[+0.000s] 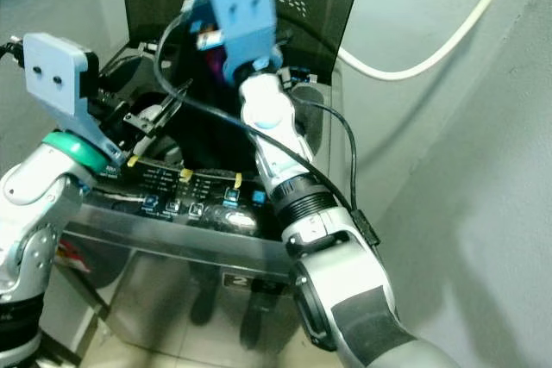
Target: Clothes washing
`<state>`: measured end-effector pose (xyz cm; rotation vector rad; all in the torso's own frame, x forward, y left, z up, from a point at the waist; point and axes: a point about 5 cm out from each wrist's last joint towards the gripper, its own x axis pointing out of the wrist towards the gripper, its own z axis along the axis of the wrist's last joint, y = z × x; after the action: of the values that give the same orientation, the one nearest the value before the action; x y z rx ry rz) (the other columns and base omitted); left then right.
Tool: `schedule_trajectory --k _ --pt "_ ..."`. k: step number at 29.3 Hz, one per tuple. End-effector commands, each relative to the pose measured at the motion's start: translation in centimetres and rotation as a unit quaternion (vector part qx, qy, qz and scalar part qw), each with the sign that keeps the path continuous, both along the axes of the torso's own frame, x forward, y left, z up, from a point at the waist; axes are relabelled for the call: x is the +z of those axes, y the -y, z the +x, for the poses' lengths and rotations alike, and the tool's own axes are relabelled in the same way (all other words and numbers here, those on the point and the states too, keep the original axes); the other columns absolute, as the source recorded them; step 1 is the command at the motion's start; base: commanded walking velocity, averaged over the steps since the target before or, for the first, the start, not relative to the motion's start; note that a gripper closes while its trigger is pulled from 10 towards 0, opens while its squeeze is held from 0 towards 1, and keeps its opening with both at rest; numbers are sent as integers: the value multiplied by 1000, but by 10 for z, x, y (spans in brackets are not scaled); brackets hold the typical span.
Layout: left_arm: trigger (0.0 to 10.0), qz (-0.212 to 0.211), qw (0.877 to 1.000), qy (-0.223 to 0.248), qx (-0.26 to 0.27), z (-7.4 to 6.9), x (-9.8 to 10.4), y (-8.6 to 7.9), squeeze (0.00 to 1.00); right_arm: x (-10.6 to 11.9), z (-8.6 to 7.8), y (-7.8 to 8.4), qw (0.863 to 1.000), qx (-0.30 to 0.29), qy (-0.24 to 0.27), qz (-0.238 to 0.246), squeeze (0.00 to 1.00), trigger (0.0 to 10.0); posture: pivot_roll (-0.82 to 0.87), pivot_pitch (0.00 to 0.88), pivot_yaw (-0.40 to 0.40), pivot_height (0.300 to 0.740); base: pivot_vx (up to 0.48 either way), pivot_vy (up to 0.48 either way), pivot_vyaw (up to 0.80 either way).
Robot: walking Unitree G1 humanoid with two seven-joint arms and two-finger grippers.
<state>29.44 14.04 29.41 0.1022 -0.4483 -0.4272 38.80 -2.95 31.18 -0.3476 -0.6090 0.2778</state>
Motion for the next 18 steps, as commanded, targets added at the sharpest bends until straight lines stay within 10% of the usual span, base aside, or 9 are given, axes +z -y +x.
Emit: schedule_trajectory --k 1,3,4,7,8,18 --pt "10000 5 1000 -6 2 -5 -1 -5 0 -18 6 7 998 -16 -30 -43 0 10000 172 61 -46 740 0 0 0" --pt "10000 10 1000 -10 -8 -10 -1 -7 0 -28 9 13 997 -25 -50 -60 145 10000 169 62 -40 740 0 0 0" --pt "10000 23 999 -13 -30 -17 -1 -8 0 -33 12 21 996 -38 -61 -58 451 10000 168 62 -35 740 0 0 0" --pt "10000 23 999 -13 -30 -17 -1 -8 0 -33 12 21 996 -38 -61 -58 451 10000 168 62 -35 740 0 0 0" --pt "10000 41 997 -19 -55 -26 -2 -10 0 -33 15 30 995 -48 -73 -46 1000 10000 167 62 -25 740 0 0 0" --pt "10000 80 993 -59 -68 -40 -13 -24 0 -40 21 59 989 19 -143 -19 1000 10000 173 61 -14 740 0 0 0"
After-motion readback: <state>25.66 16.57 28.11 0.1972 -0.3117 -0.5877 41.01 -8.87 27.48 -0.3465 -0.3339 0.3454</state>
